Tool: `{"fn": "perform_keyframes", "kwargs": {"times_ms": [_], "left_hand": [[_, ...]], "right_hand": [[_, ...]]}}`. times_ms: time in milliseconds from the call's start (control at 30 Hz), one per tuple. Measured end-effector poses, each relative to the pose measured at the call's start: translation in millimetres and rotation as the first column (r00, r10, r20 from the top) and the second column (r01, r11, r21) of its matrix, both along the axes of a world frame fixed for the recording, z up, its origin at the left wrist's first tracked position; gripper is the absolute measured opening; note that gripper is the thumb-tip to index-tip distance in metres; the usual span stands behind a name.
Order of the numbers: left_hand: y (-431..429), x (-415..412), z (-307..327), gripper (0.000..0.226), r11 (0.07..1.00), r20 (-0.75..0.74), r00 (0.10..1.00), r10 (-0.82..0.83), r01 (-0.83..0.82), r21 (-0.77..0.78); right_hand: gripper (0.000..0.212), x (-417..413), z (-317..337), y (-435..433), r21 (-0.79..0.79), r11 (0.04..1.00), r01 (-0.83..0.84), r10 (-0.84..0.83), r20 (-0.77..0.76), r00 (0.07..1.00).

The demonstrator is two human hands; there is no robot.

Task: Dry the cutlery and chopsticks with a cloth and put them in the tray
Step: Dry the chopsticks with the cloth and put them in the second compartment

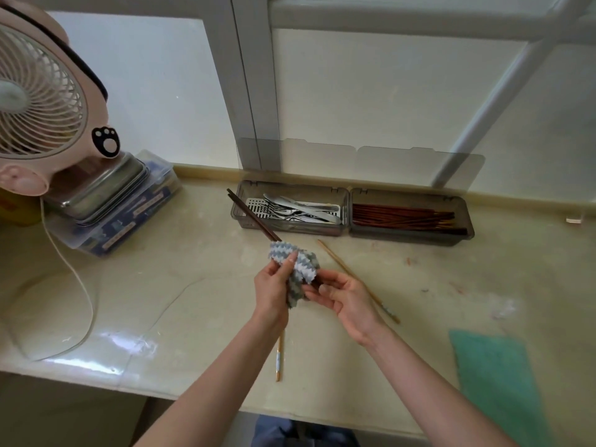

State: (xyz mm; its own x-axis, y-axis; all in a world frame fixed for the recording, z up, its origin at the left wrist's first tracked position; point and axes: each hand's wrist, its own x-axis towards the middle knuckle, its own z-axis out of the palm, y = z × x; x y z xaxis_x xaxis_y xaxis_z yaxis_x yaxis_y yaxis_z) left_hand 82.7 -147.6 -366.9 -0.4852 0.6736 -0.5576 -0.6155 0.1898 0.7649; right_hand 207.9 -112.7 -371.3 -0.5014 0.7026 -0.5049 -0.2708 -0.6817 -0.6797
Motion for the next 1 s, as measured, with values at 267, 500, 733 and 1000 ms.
{"fn": "perform_keyframes", "kwargs": {"times_ms": [267, 500, 733, 1000], "left_hand": [[-5, 33, -4, 0.024, 0.99, -0.064, 0.99, -0.126, 0.122, -0.065], [17, 21, 4, 0.038, 0.908, -0.457, 0.785, -0.417, 0.338, -0.248], [10, 37, 9, 0.05, 0.787, -0.455, 0.643, -0.616, 0.528, -0.319], [-3, 18, 27, 0.023, 0.825, -0.238, 0.791, -0.564, 0.528, -0.202]], "right_hand": [[0.023, 10, -4, 8, 0.279, 0.951, -0.136, -0.016, 0.481, 0.877], [0.021, 19, 27, 44, 0.423, 0.906, 0.012, -0.156, 0.307, 0.939], [0.015, 20, 16, 64, 0.295, 0.955, -0.011, -0.074, 0.274, 0.959], [0.022, 84, 21, 188, 0.593, 0.564, -0.574, -0.552, 0.788, 0.272]]}}
